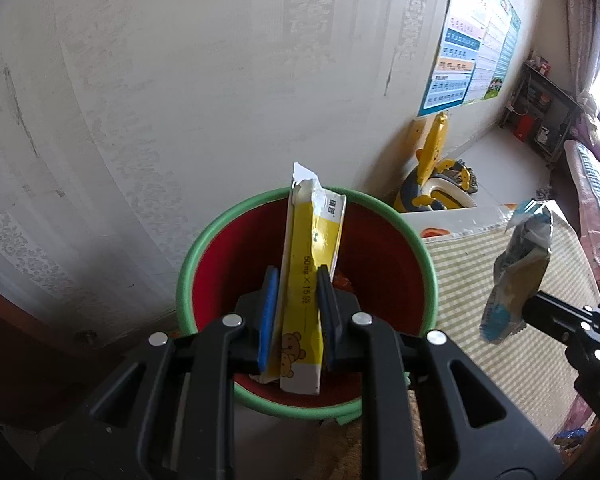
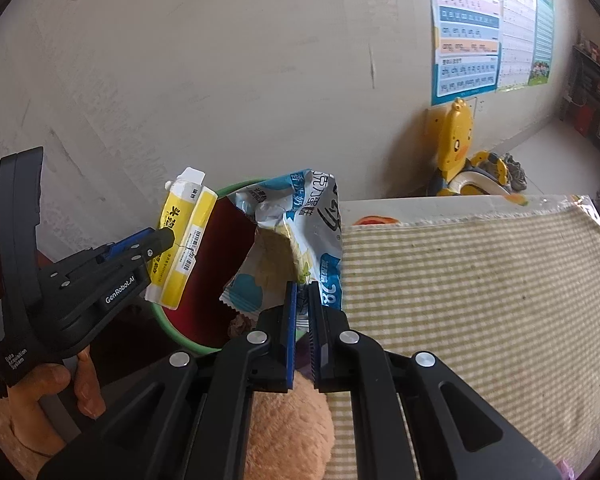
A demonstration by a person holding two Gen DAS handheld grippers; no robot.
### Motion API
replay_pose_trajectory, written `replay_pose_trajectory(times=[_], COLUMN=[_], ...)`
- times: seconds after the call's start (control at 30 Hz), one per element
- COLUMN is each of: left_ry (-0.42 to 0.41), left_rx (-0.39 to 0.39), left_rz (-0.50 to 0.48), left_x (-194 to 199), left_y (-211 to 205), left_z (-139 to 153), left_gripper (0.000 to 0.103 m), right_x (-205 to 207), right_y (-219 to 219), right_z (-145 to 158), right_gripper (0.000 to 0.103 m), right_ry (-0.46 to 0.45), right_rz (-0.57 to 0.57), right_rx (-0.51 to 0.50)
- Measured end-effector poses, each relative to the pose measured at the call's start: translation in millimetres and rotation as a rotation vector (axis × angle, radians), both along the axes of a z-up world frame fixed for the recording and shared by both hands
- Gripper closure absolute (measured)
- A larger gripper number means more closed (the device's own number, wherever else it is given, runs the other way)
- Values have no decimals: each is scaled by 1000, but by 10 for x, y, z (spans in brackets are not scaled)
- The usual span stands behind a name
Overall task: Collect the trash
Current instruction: 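Open the right tool over the bucket while the left tool releases the yellow box into it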
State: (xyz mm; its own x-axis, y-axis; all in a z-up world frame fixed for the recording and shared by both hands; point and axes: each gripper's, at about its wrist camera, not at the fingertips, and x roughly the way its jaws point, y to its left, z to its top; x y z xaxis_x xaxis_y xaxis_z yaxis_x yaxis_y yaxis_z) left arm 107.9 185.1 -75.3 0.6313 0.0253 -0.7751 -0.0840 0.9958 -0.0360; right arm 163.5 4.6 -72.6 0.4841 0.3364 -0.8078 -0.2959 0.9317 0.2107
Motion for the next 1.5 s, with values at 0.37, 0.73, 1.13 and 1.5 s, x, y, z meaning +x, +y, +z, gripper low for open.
replay_pose_trajectory(times=[0.37,0.73,1.13,1.5], left_ry=[34,83,102,124], left_rx=[-9,-23,-19,0], left_rz=[16,37,50,47], left_x=[149,254,333,393], left_y=[93,175,214,199], left_z=[-142,-332,-415,-502], left_gripper=[84,84,82,58], right_x=[227,321,388,313], right_y=[171,292,331,273], right_z=[-139,-299,-356,-360], right_gripper=[98,98,98,92], right_ry=[19,45,47,53], right_rz=[31,51,59,41], right_rx=[2,-18,-17,6])
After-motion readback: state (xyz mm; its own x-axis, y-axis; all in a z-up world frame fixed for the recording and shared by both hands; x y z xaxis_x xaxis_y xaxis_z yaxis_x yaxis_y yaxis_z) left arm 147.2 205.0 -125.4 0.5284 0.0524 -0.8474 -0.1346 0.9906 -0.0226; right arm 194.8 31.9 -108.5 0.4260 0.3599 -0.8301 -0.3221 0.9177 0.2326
